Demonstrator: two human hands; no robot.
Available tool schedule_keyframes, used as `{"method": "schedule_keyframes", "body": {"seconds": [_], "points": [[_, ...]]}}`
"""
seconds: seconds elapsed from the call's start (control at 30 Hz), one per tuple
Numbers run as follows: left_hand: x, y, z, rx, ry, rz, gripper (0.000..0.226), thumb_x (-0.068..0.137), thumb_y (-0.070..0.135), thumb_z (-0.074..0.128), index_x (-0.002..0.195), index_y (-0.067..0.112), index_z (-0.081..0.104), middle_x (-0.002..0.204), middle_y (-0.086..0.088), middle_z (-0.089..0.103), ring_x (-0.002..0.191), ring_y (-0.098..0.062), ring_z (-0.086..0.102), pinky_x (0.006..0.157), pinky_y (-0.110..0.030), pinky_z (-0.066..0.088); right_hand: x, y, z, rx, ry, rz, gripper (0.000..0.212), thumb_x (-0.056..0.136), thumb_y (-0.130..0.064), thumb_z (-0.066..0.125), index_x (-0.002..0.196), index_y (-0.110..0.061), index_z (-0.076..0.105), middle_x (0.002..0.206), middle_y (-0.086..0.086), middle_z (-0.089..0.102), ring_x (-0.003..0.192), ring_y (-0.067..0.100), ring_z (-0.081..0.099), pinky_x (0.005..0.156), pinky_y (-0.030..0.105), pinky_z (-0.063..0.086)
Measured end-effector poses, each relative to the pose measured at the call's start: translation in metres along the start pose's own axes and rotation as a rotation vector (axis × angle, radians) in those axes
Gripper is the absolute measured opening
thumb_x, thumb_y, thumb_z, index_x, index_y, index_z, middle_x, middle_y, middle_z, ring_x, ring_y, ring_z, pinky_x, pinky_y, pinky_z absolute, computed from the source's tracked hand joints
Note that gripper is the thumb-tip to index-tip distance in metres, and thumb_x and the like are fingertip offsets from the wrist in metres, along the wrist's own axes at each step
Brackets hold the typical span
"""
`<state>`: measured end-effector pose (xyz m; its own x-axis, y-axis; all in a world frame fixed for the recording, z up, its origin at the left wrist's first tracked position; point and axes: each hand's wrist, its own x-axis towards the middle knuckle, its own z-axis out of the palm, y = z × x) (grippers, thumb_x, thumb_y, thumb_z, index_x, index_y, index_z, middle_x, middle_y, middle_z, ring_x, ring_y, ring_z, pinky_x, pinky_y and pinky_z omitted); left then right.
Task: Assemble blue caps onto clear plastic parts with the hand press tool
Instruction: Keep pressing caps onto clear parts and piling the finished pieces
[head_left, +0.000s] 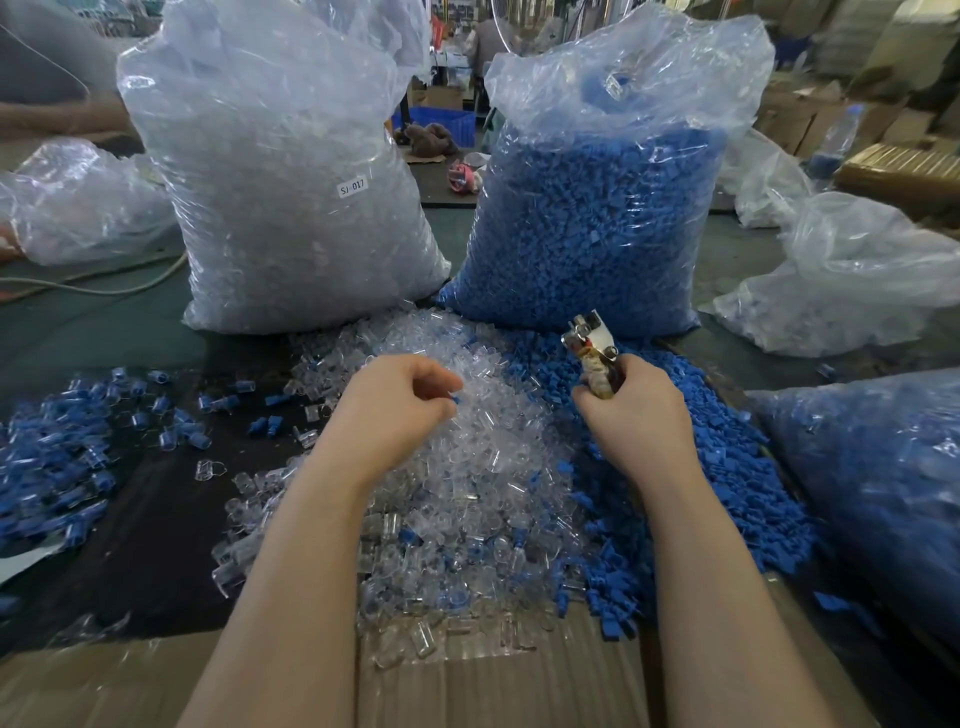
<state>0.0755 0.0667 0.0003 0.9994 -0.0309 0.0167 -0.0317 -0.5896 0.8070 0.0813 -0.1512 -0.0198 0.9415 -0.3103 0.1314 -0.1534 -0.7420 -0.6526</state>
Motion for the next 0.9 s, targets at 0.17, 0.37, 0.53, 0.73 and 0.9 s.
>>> {"method": "schedule_keyframes", "body": {"seconds": [0.17,0.37,0.53,0.73,0.9], "points": [[-0.001,0.003,0.006,0.016,0.031,0.029,0.015,0.088,0.017,0.068,0.096,0.03,0.071,0.086,0.016,0.069,0.082,0.001,0.064,0.065,-0.013,0.043,-0.002,-0.005,-0.001,0.143,0.024,-0.018,0.016,0.084,-0.037,0.069,0.094,-0.024,0.066,0.089,-0.003,0.068,0.085,0.023,0.063,0.08,0.044,0.053],[-0.001,0.01,0.01,-0.128,0.093,0.042,0.024,0.096,0.013,0.057,0.091,0.034,0.069,0.082,0.011,0.071,0.078,-0.007,0.068,0.047,-0.008,0.042,-0.004,-0.006,-0.001,0.33,0.032,-0.067,0.005,0.085,-0.027,0.071,0.086,-0.028,0.066,0.079,-0.012,0.066,0.072,0.009,0.06,0.069,0.032,0.048],[-0.003,0.01,0.009,-0.095,0.095,0.031,0.024,0.097,0.012,0.056,0.094,0.032,0.069,0.087,0.01,0.07,0.075,-0.005,0.067,0.044,-0.009,0.042,-0.005,-0.008,-0.001,0.421,0.045,-0.075,0.009,0.085,-0.025,0.073,0.081,-0.029,0.065,0.075,-0.013,0.066,0.069,0.003,0.059,0.065,0.025,0.046],[-0.005,0.011,0.006,0.021,0.009,0.04,0.019,0.076,0.038,0.079,0.084,0.031,0.063,0.086,0.008,0.06,0.069,-0.007,0.054,0.058,-0.023,0.039,-0.003,-0.007,0.0,0.421,0.059,-0.073,0.013,0.084,-0.026,0.075,0.081,-0.028,0.063,0.077,-0.011,0.066,0.075,0.01,0.062,0.072,0.034,0.053],[-0.005,0.015,0.008,0.182,-0.099,0.039,0.022,0.073,0.036,0.084,0.088,0.034,0.068,0.084,0.015,0.061,0.074,0.003,0.056,0.058,-0.014,0.036,-0.004,-0.007,0.001,0.44,0.055,-0.087,0.01,0.085,-0.025,0.073,0.081,-0.03,0.066,0.076,-0.013,0.067,0.073,0.006,0.062,0.073,0.034,0.053]]}}
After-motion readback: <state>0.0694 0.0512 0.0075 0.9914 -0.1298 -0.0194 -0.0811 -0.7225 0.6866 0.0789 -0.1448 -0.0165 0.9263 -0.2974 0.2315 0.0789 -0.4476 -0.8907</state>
